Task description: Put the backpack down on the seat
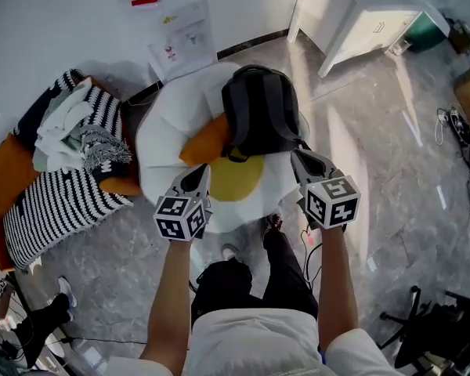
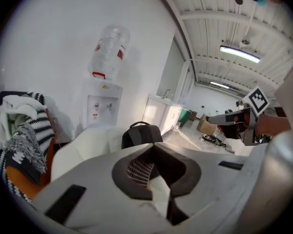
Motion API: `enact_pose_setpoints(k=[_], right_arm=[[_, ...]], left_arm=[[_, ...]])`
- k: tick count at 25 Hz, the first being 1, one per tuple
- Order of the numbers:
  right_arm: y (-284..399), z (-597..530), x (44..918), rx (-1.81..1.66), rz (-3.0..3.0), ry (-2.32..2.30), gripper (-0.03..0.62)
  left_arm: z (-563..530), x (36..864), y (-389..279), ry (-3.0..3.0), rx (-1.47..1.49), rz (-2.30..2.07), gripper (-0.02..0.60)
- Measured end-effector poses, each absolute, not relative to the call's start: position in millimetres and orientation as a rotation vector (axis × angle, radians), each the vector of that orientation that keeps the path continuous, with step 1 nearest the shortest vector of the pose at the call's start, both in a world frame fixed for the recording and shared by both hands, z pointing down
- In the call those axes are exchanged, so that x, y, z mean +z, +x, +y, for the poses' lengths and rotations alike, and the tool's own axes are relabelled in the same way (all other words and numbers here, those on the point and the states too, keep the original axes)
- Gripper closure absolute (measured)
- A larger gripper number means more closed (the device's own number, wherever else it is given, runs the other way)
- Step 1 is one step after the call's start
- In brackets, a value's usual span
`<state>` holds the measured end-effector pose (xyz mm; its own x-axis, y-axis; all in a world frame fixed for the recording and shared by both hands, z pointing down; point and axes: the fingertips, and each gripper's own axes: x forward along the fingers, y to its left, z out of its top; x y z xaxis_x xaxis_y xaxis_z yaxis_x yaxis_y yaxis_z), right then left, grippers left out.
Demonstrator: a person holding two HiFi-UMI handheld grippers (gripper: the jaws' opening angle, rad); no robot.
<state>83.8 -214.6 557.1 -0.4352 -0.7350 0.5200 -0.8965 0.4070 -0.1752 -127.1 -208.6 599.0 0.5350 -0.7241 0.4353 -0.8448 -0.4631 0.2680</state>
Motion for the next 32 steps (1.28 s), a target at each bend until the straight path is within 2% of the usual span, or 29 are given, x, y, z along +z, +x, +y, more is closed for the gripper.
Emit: enact_pose_setpoints(k=[32], right_arm=[[50, -155, 363, 0.346, -2.438, 1.418, 0.589]], left_arm=[[-149, 407, -139, 2.474, 0.265, -1.359, 0.592]])
